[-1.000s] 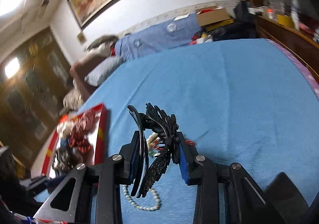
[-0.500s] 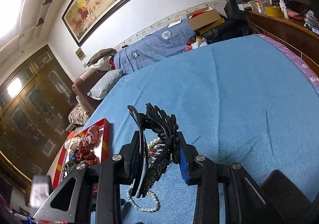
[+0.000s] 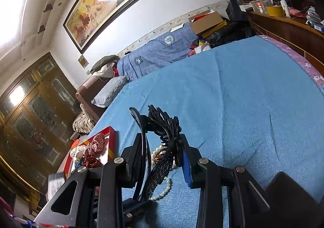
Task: Organize jewelry
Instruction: 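Grasp the white pearl bracelet with the left gripper, then carry the pearl bracelet and claw clip toward the tray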
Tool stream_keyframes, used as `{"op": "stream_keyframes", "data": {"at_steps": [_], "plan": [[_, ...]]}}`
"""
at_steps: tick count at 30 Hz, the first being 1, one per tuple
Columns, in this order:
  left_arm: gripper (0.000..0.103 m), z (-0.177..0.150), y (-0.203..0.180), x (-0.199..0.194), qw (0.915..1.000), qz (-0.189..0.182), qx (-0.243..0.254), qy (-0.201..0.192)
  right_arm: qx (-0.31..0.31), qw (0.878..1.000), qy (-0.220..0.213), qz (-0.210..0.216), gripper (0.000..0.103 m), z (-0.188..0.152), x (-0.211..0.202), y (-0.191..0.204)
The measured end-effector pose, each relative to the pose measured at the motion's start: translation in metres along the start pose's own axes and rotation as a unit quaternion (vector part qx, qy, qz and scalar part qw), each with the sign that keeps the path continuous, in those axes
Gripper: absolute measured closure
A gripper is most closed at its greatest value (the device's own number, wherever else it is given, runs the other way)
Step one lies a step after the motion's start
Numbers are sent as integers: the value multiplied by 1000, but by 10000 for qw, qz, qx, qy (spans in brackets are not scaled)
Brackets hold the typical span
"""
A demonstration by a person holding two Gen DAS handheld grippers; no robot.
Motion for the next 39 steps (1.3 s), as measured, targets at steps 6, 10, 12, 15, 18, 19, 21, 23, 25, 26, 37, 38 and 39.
{"op": "stream_keyframes", "data": {"at_steps": [6, 10, 12, 15, 18, 19, 21, 23, 25, 26, 37, 38, 39], "plan": [[99, 4, 7, -10, 9996, -111, -120, -247, -9, 10000, -57, 56, 66, 2, -3, 0], [99, 11, 11, -21, 9982, -211, -226, -505, 16, 10000, -41, 54, 66, 2, -2, -2], [99, 15, 14, -32, 9963, -262, -295, -757, 9, 10000, -53, 58, 66, 2, -3, -1], [99, 19, 14, -46, 9934, -278, -373, -1049, 1, 9999, -66, 78, 66, 3, -3, -1], [99, 23, 17, -53, 9915, -282, -452, -1183, -13, 9999, -47, 100, 66, 2, -2, 0], [99, 23, 18, -56, 9911, -262, -476, -1218, -34, 9999, -35, 104, 66, 2, -2, 1], [99, 22, 16, -62, 9904, -195, -487, -1277, -72, 9999, -17, 98, 66, 1, -1, 3], [98, 22, 16, -66, 9900, -171, -491, -1313, -130, 9998, 7, 134, 66, -1, 0, 7], [98, 22, 17, -67, 9900, -182, -514, -1298, -190, 9997, -6, 127, 66, -1, -1, 10], [98, 21, 18, -67, 9900, -176, -528, -1293, -220, 9997, 2, 135, 66, -1, 0, 12], [98, 18, 15, -71, 9880, 351, -420, -1448, -482, 9987, 68, 159, 66, -9, 5, 28], [98, 18, 16, -72, 9872, 435, -437, -1468, -515, 9985, 67, 154, 66, -10, 5, 31], [98, 18, 18, -72, 9861, 550, -432, -1505, -545, 9984, 66, 159, 66, -11, 5, 33]]}}
Point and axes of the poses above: each gripper's, at about its wrist camera, not at the fingertips, and x roughly the way its jaws point, y to its left, z to its top, the point moved 3 cm from there along x, roughly the way its jaws point, and after that the axes turned 5 degrees about -z, right-handed, at the moved point
